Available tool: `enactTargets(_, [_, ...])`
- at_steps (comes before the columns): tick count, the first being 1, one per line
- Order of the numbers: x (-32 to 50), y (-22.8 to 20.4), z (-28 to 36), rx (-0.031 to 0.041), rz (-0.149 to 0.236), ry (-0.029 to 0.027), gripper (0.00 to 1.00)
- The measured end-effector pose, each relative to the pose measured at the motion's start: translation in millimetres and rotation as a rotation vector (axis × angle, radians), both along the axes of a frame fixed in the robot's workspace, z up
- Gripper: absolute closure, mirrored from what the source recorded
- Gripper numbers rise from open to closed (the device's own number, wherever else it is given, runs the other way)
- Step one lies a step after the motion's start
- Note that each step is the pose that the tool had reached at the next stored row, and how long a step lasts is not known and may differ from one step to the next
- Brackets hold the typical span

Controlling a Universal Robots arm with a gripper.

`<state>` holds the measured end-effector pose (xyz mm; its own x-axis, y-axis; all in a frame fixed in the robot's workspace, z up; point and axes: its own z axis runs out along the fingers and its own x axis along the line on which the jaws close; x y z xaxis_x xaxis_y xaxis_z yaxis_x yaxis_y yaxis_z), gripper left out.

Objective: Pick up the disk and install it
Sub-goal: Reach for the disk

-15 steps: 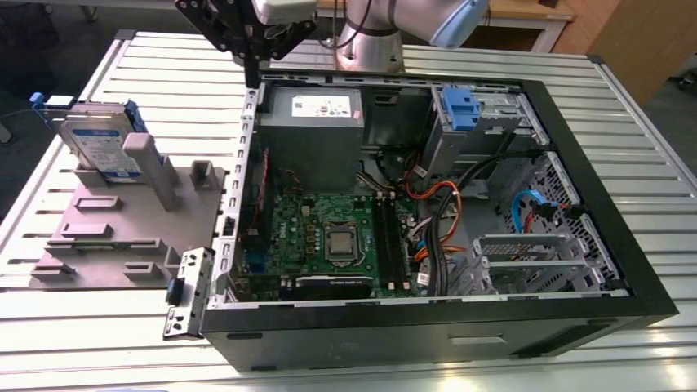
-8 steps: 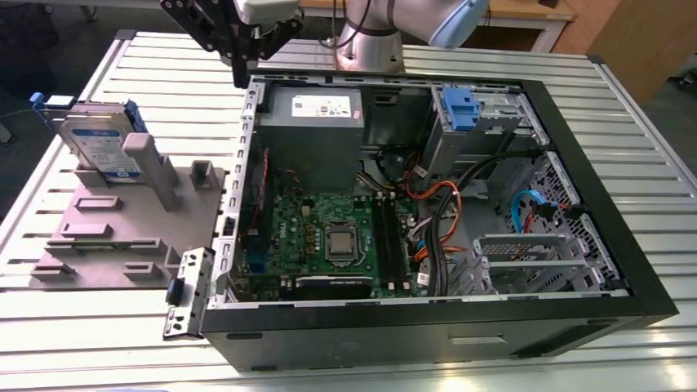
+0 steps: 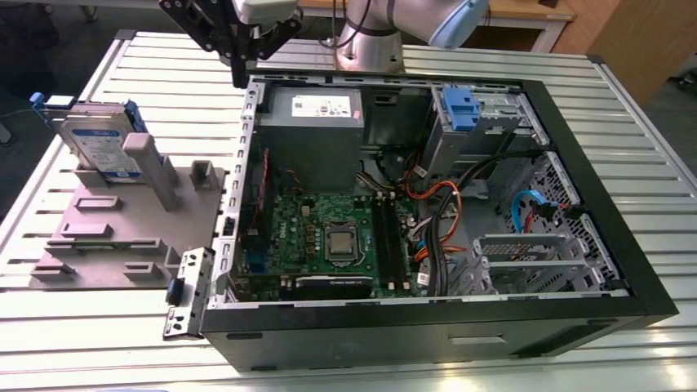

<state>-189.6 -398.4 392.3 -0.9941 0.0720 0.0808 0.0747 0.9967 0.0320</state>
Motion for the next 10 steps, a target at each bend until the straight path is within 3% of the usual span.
enactTargets(3, [-1.4, -0.1, 0.0, -0.0001, 0.0, -0.0005, 0.89])
enactTargets(10, [-9.4, 0.0, 0.0, 0.0, 0.0, -0.0071, 0.89])
